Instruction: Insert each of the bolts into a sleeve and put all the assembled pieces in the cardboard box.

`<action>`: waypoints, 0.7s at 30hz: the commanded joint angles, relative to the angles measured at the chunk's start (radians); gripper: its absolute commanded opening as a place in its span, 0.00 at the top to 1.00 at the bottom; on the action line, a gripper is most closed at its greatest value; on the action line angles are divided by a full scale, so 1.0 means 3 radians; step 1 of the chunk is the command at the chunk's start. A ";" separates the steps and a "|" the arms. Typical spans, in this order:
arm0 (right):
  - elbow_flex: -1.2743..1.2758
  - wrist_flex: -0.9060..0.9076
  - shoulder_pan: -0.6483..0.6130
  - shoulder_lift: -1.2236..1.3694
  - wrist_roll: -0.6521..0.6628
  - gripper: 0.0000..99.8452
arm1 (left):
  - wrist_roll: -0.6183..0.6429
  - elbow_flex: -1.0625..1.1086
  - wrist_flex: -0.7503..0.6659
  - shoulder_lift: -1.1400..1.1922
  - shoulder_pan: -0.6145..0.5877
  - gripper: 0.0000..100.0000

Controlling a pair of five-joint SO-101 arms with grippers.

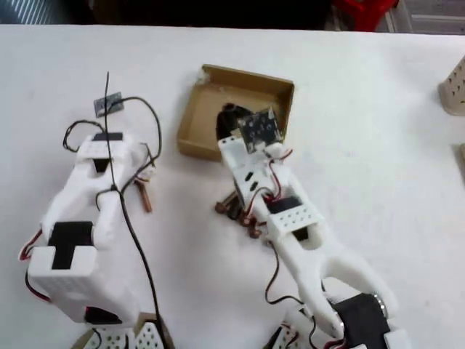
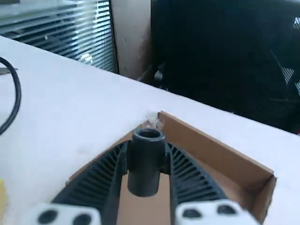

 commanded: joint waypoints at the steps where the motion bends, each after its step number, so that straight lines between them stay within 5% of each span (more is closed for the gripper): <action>1: 0.0061 -0.0647 -0.0100 -0.0049 -0.0031 0.98 | -0.0041 -0.0174 -0.0133 0.0003 -0.0069 0.98; 10: -0.0476 -0.1961 -0.0115 0.1547 -0.0015 0.98 | -0.0041 -0.0169 -0.0153 0.0003 -0.0069 0.98; 21: 0.0256 -0.2268 -0.0161 0.1332 -0.0026 0.98 | -0.0046 -0.0174 -0.0164 0.0003 -0.0059 0.98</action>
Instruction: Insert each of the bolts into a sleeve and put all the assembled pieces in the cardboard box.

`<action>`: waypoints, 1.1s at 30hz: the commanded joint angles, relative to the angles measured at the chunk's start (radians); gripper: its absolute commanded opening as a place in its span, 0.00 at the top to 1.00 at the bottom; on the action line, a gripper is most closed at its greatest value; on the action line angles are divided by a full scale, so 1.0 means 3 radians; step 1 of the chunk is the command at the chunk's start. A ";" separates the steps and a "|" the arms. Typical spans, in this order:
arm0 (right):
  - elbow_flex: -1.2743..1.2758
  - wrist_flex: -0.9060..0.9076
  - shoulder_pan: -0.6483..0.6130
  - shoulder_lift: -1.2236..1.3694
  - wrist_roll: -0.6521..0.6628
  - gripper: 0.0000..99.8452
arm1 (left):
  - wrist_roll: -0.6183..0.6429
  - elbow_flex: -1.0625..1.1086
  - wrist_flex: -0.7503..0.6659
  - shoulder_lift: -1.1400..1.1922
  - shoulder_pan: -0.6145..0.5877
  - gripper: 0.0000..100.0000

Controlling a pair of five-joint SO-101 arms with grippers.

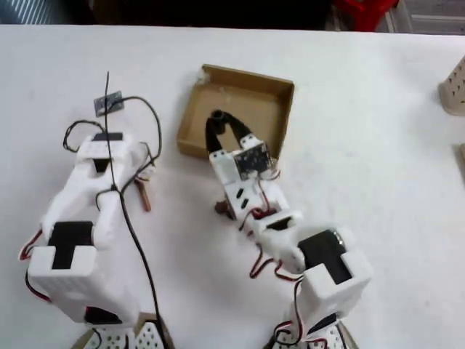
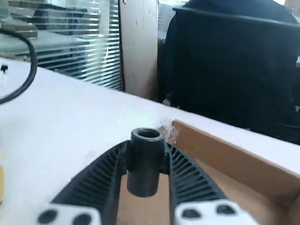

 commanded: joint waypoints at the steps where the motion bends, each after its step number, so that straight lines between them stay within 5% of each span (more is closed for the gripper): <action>1: 0.0210 -0.0095 -0.0038 -0.0304 -0.0026 0.98 | -0.0046 -0.0174 -0.0097 0.0003 -0.0059 0.98; 8: 0.0829 -0.0279 -0.0074 -0.0483 -0.0031 0.98 | -0.0046 -0.0174 -0.0097 0.0003 -0.0059 0.98; 18: 0.1959 -0.1000 -0.0775 -0.0790 -0.0031 0.98 | -0.0046 -0.0164 -0.0092 0.0003 -0.0069 0.98; 28: 0.1964 -0.0903 -0.0836 -0.0662 -0.0358 0.98 | -0.0061 -0.0164 -0.0087 0.0003 -0.0043 0.98; 33: 0.1964 -0.0831 -0.0974 -0.0555 -0.0506 0.98 | -0.0506 -0.0174 -0.0077 -0.0008 0.0074 0.98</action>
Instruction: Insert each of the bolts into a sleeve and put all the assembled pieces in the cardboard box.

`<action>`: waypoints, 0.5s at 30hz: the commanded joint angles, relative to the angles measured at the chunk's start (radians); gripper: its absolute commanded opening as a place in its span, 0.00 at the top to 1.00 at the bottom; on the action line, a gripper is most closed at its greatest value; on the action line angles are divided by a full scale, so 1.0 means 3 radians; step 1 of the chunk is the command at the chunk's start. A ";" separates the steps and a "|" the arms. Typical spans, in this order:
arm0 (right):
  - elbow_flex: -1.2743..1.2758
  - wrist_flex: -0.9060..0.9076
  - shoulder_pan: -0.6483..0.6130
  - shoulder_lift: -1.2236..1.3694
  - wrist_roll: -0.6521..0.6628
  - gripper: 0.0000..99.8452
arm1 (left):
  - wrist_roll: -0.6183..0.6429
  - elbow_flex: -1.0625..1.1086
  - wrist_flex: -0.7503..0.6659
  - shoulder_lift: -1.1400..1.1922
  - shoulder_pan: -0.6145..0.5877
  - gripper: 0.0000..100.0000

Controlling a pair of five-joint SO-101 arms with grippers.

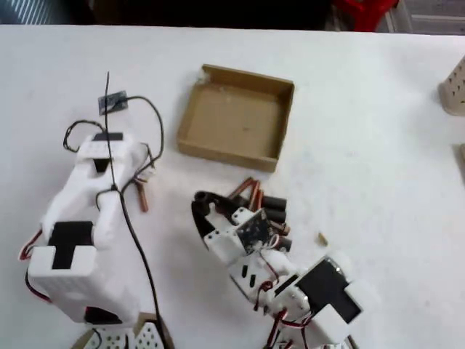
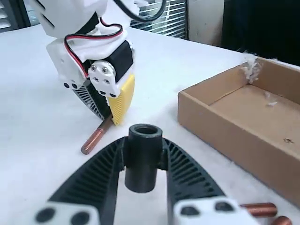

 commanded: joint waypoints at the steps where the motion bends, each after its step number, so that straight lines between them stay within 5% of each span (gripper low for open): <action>1: 0.0015 0.0003 -0.0074 0.0018 -0.0061 0.98 | -0.0297 -0.0174 -0.0066 -0.0018 0.0120 0.98; 15: -0.0015 0.0013 -0.0064 0.0023 -0.0077 0.98 | -0.0292 0.0394 -0.0026 -0.1593 0.0355 0.98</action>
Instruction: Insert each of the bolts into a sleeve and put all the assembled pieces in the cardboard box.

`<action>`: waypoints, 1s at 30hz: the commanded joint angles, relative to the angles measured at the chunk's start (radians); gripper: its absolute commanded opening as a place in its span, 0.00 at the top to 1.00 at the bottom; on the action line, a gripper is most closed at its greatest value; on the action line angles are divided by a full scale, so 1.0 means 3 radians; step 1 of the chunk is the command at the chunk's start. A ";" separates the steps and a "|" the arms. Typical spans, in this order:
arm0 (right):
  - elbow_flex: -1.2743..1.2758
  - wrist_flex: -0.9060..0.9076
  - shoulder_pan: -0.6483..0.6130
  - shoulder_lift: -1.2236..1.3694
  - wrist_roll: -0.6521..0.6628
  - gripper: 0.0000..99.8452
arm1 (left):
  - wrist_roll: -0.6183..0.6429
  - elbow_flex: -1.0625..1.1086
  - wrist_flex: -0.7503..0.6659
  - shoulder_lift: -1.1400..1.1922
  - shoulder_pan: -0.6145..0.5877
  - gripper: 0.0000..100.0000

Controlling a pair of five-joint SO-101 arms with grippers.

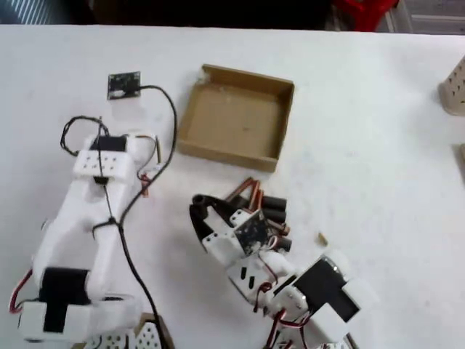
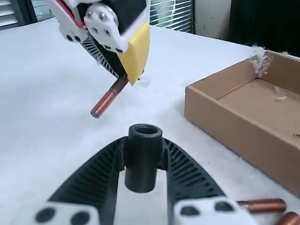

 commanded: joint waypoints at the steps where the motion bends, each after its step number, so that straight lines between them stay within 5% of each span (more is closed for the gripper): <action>1: -0.0005 0.0003 -0.0018 -0.0013 -0.0036 0.98 | -0.0020 0.0097 -0.0026 -0.0570 0.0064 0.98; 13: -0.0005 0.0003 -0.0013 -0.0013 -0.0031 0.98 | -0.0020 0.0813 -0.0148 -0.1972 0.0279 0.98; 26: 0.0000 0.0003 -0.0008 -0.0013 -0.0026 0.98 | -0.0015 0.2823 -0.2864 -0.3716 0.0422 0.98; 30: 0.0005 0.0003 -0.0008 -0.0013 -0.0031 0.98 | -0.0015 0.2956 -0.2670 -0.4350 0.0545 0.98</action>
